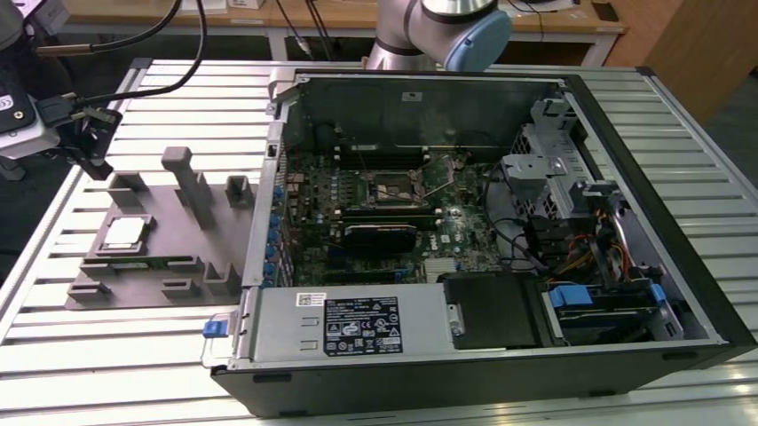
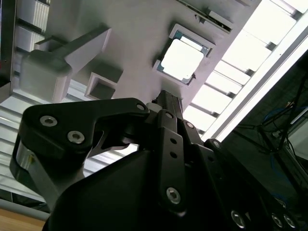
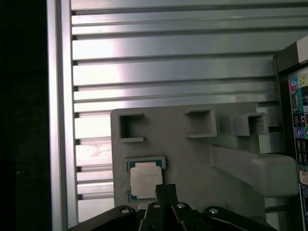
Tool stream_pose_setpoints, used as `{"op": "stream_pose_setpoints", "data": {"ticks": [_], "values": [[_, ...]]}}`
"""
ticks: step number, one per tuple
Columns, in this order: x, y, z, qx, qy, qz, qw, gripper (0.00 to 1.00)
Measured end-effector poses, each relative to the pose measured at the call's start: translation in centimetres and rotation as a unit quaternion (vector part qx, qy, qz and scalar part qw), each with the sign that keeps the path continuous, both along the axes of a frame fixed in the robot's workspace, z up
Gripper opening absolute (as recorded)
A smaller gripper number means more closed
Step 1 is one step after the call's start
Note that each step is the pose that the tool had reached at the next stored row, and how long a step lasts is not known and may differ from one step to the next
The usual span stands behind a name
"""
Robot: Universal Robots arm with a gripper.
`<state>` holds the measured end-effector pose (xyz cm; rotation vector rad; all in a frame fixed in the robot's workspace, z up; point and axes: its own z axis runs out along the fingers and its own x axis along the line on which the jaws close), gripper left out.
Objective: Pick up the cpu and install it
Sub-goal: 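Pick up the cpu and move it towards the insertion slot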
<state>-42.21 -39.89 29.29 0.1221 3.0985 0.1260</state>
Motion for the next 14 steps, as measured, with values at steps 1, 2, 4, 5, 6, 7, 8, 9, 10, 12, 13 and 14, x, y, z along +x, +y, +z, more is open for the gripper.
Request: {"op": "stream_pose_setpoints", "data": {"ticks": [1,2,4,5,6,7,8,9,10,12,13,14], "values": [[-0.03,0.00,-0.04,0.0000,0.0000,0.000,1.0000,0.11],[-0.06,0.00,-0.07,0.0000,0.0000,0.000,1.0000,0.11],[-0.10,0.00,-0.13,0.0000,0.0000,0.000,1.0000,0.11],[-0.13,0.00,-0.15,0.0000,0.0000,0.000,1.0000,0.11],[-0.17,0.00,-0.18,-0.0001,0.0001,0.000,1.0000,0.11],[-0.20,0.00,-0.22,0.0000,0.0000,0.000,1.0000,0.11],[-0.24,0.00,-0.24,-0.0001,0.0001,0.000,1.0000,0.11],[-0.28,0.00,-0.27,-0.0001,0.0001,0.000,1.0000,0.11],[-0.32,0.00,-0.30,-0.0001,0.0001,0.000,1.0000,0.11],[-0.39,0.00,-0.35,0.0000,0.0000,0.000,1.0000,0.11],[-0.43,0.00,-0.38,0.0000,0.0000,0.000,1.0000,0.11],[-0.46,0.00,-0.41,0.0000,0.0000,0.000,1.0000,0.11]]}}
